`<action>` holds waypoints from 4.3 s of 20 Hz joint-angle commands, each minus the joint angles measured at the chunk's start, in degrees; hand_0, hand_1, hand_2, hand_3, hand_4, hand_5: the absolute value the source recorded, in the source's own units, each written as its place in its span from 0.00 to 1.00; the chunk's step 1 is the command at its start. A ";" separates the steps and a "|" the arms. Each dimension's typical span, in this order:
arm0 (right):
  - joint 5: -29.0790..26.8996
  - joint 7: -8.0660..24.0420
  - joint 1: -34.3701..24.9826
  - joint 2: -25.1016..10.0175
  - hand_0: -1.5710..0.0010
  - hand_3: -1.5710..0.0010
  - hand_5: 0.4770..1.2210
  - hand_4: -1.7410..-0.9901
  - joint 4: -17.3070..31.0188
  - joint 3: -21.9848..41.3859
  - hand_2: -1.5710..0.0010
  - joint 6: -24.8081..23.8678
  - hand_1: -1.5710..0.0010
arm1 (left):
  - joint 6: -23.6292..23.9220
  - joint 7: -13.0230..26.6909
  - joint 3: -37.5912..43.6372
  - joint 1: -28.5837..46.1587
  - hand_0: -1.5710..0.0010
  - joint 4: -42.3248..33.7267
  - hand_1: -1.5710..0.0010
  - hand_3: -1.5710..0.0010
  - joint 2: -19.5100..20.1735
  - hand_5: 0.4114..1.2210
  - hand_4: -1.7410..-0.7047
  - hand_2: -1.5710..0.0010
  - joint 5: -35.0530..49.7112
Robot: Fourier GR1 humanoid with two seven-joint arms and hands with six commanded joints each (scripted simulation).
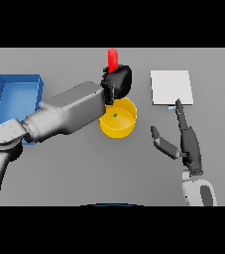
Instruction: Pick up the red beaker and tilt it to pour out 1 green nut into yellow bowl. Pick up the yellow bowl and place it on the metallic measuring scale.
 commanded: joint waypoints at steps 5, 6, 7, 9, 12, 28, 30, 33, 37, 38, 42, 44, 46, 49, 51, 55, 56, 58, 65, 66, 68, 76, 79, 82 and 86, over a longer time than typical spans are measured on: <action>-1.07 -1.68 0.45 0.54 1.00 1.00 0.22 0.79 0.36 -0.17 1.00 0.23 1.00 | 1.09 -3.13 -0.31 -7.42 0.00 2.57 0.00 0.00 1.86 1.00 0.02 0.00 0.95; -0.99 -2.13 0.52 0.33 1.00 1.00 0.23 0.79 -0.09 0.04 1.00 0.47 1.00 | 1.35 -3.09 -0.55 -9.52 0.00 3.65 0.00 0.00 2.49 1.00 0.02 0.00 0.65; -0.59 -2.68 0.89 0.33 1.00 1.00 0.24 0.78 -0.48 0.31 1.00 0.33 1.00 | 1.31 -3.70 0.32 -11.21 0.00 4.06 0.00 0.00 4.01 1.00 0.02 0.00 1.66; -0.08 -2.04 0.63 0.31 1.00 1.00 0.25 0.77 0.13 0.53 1.00 0.29 1.00 | 3.32 -3.81 2.96 -14.73 0.00 6.87 0.00 0.25 5.79 1.00 0.01 0.00 4.07; -1.09 -2.27 -0.26 0.44 1.00 1.00 0.25 0.77 0.51 0.29 1.00 0.85 1.00 | 5.25 -1.32 10.07 -18.92 0.00 16.16 0.00 0.13 7.03 1.00 0.01 0.00 10.74; -4.04 -2.55 -2.21 0.33 1.00 1.00 0.25 0.79 1.49 0.34 1.00 3.45 1.00 | 19.60 14.10 47.46 -3.72 0.00 37.52 0.00 0.02 23.40 1.00 0.00 0.00 61.86; -3.95 -3.24 -2.25 -0.47 1.00 1.00 0.26 0.77 2.22 -0.03 1.00 3.68 1.00 | 21.29 16.19 49.73 -1.32 0.00 37.21 0.00 0.01 23.94 1.00 0.00 0.00 66.03; -3.09 -4.45 -1.94 -0.84 1.00 1.00 0.29 0.74 1.78 0.35 1.00 3.45 1.00 | 22.84 18.09 51.56 3.18 0.00 35.59 0.00 0.07 24.15 1.00 0.00 0.00 70.80; -2.53 -3.98 -2.32 -0.99 1.00 1.00 0.31 0.72 2.47 0.24 1.00 3.02 1.00 | 25.62 18.54 53.47 11.14 0.00 29.98 0.00 0.13 24.98 1.00 0.00 0.00 77.16; -2.66 -4.17 -2.52 -0.82 1.00 1.00 0.31 0.72 2.49 0.34 1.00 3.12 1.00 | 26.60 18.61 53.89 13.81 0.00 27.71 0.00 0.12 25.24 1.00 0.00 0.00 78.98; -2.22 -4.19 -2.54 -0.99 1.00 1.00 0.29 0.72 3.13 0.34 1.00 2.95 1.00 | 32.10 22.99 52.89 23.95 0.00 14.52 0.00 0.11 26.11 1.00 0.00 0.00 83.90; -2.93 -3.39 -3.60 -0.79 1.00 1.00 0.29 0.73 3.89 -0.29 1.00 2.85 1.00 | 35.07 26.48 51.47 28.85 0.00 6.80 0.00 0.12 27.51 1.00 0.00 0.00 85.37; -2.74 -4.43 -3.02 -0.63 1.00 1.00 0.28 0.75 4.10 0.04 1.00 2.95 1.00 | 37.49 30.37 49.74 34.19 0.00 -1.49 0.00 0.12 29.37 0.91 0.00 0.00 86.86; -2.79 -3.81 -2.51 -0.63 1.00 1.00 0.27 0.76 2.97 0.37 1.00 3.21 1.00 | 37.41 36.37 47.49 38.94 0.00 -11.56 0.00 0.13 32.74 0.67 0.01 0.00 90.26; -2.47 -3.07 -2.91 -0.56 1.00 1.00 0.27 0.77 3.08 0.18 1.00 2.63 1.00 | 35.75 36.87 45.74 40.96 0.00 -17.33 0.00 0.13 35.29 0.51 0.24 0.00 92.01; -2.41 -3.46 -2.32 -1.09 1.00 1.00 0.26 0.77 2.48 0.45 1.00 3.12 1.00 | 26.43 31.29 44.76 44.65 0.36 -23.13 0.44 0.55 39.53 0.35 0.78 0.47 94.61; -2.69 -3.67 -2.28 -0.68 1.00 1.00 0.26 0.78 2.77 0.46 1.00 3.03 1.00 | 24.96 30.70 45.00 45.58 0.49 -23.88 0.55 0.64 40.19 0.33 0.84 0.57 95.54; -2.28 -3.25 -2.35 -0.71 1.00 1.00 0.27 0.79 2.50 0.71 1.00 2.97 1.00 | 23.32 32.35 43.35 44.83 0.67 -24.63 0.71 0.77 41.15 0.30 0.92 0.73 94.02; -2.34 -2.38 -2.92 -1.56 1.00 1.00 0.28 0.75 2.13 0.30 1.00 3.27 1.00 | 25.89 31.07 41.82 42.20 0.93 -19.52 0.94 0.95 38.37 0.29 1.00 0.94 89.55; -1.83 -1.77 -2.71 -1.48 1.00 1.00 0.27 0.75 1.97 0.49 1.00 2.95 1.00 | 26.50 30.41 41.95 42.36 0.95 -19.67 0.95 0.96 38.51 0.30 1.00 0.95 89.35; 1.56 -0.12 -2.62 -1.88 1.00 1.00 0.27 0.77 1.73 2.03 1.00 2.19 1.00 | 28.06 27.77 42.69 43.00 0.96 -19.90 0.97 0.98 38.19 0.31 0.99 0.97 89.45; 14.84 2.14 -14.93 -14.69 1.00 1.00 0.30 0.70 4.41 10.57 1.00 13.69 1.00 | 29.33 25.85 43.40 43.13 0.99 -20.95 0.99 1.00 37.46 0.32 0.98 1.00 90.21; 22.45 -0.42 -21.77 -18.11 1.00 1.00 0.30 0.68 8.12 16.76 1.00 17.26 1.00 | 28.87 26.13 43.54 42.60 1.00 -20.53 1.00 1.00 37.40 0.32 0.99 1.00 90.46; 26.89 -2.75 -28.41 -20.52 1.00 1.00 0.31 0.69 11.15 21.03 1.00 21.39 1.00 | 28.64 25.87 43.25 42.98 1.00 -20.83 1.00 1.00 37.22 0.33 0.99 1.00 90.53; 30.60 -6.08 -33.96 -21.57 1.00 1.00 0.31 0.70 15.76 25.50 1.00 25.45 1.00 | 28.43 25.47 43.75 43.78 1.00 -21.94 1.00 1.00 38.25 0.34 0.99 1.00 91.43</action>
